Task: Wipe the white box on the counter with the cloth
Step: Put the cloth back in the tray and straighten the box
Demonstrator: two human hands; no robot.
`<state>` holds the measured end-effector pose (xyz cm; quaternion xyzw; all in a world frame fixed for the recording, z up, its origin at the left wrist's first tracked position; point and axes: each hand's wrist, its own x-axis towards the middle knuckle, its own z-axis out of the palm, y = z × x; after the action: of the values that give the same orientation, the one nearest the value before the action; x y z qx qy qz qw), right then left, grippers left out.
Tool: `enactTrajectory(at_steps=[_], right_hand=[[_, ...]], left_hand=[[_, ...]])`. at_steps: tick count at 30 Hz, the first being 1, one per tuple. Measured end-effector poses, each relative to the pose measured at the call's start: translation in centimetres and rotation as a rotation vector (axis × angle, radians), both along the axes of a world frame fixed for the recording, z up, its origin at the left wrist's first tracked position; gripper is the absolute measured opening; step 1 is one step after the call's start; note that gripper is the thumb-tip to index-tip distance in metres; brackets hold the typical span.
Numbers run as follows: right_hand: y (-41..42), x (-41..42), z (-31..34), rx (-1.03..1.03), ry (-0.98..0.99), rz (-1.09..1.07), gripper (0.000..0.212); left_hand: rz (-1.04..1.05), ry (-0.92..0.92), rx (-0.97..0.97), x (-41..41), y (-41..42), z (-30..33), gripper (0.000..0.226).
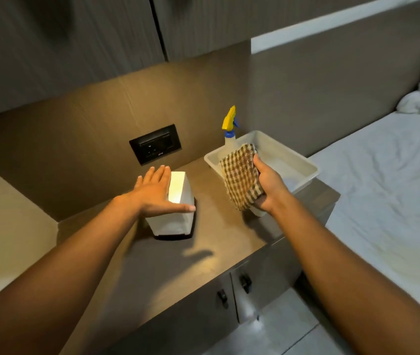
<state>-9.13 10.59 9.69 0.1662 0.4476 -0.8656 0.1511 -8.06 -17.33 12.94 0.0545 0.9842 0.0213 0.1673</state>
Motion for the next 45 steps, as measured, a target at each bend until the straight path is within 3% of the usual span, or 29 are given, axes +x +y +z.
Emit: enactTrajectory(at_steps=[4,9,12,14,17,23,32,34,36,39,42,45], right_hand=[[4.3,-3.0,1.7,0.355,0.037,0.062,0.061],[7.2,-5.5,2.4,0.644,0.031,0.186,0.050],[7.6,-7.1,0.7,0.929,0.021,0.258,0.063],[7.0,-7.7,-0.2,1.173,0.129,0.303,0.067],[5.1,-8.3,-2.0,1.387,0.281,0.452,0.060],[1.4,-8.7,-7.4,1.756,0.233,0.852,0.071],[1.2,-8.8,-6.3,1.765,0.184,0.886,0.084],[1.2,-8.3,-4.0,1.717,0.263,0.756,0.073],[0.6,-7.4,-2.1,1.601,0.438,0.494,0.055],[-2.7,-4.7,-0.7,1.344,0.673,0.182,0.045],[-7.0,-3.2,-1.9,1.086,0.617,0.303,0.045],[-9.6,-2.6,-3.6,1.032,0.531,0.439,0.055]], left_hand=[[0.130,0.084,0.056,0.5,0.7,-1.5,0.155],[0.138,0.133,0.033,0.7,0.8,-2.0,0.140],[0.135,0.132,0.016,0.7,1.0,-2.0,0.136],[0.139,0.132,0.015,0.6,0.9,-2.1,0.143],[0.144,0.134,0.022,0.7,0.9,-2.0,0.135],[0.153,0.124,0.052,0.8,1.0,-1.8,0.131],[0.142,0.143,0.071,1.0,0.7,-1.8,0.129],[0.159,0.191,0.064,1.2,0.7,-1.9,0.134],[0.246,0.282,0.069,2.0,1.3,-2.4,0.142],[0.469,0.409,0.220,4.0,3.4,-3.6,0.151],[0.665,0.455,0.424,4.9,5.0,-4.2,0.148],[0.738,0.456,0.507,4.5,4.4,-3.8,0.135]])
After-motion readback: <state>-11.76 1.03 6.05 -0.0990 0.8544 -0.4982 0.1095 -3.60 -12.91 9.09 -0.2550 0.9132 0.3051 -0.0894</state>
